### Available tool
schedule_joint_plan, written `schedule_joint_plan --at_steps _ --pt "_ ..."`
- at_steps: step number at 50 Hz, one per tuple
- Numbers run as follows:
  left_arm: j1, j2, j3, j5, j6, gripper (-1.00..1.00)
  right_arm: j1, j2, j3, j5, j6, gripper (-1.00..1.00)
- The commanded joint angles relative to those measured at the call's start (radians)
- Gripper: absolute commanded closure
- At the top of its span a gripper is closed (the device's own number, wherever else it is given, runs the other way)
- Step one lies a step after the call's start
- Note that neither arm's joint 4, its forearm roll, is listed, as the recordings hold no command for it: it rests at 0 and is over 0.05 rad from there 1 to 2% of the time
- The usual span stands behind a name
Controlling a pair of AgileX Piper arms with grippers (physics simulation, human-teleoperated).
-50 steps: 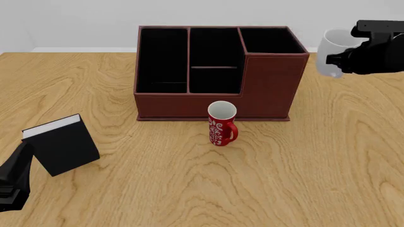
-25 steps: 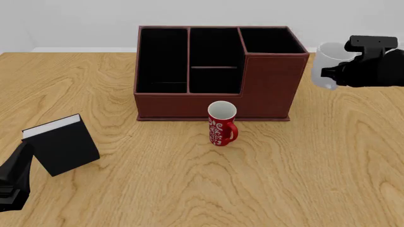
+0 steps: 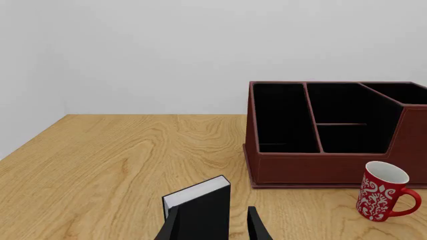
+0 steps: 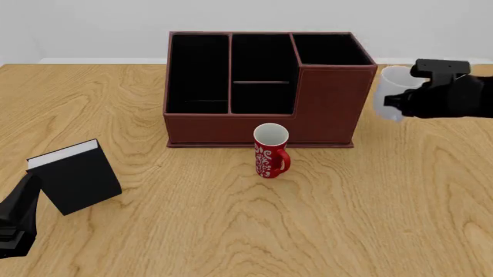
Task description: Pick up the white mug and place it to the right of the caddy.
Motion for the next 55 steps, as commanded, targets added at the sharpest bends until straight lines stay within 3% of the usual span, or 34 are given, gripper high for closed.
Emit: schedule_joint_plan --at_steps 1,55 --pt "0.0 0.0 0.0 0.0 0.0 -1.0 0.009 0.014 0.007 -0.019 0.017 1.0" --pt "0.0 0.0 0.0 0.0 0.0 -1.0 0.035 0.128 0.017 -0.087 0.046 1.0"
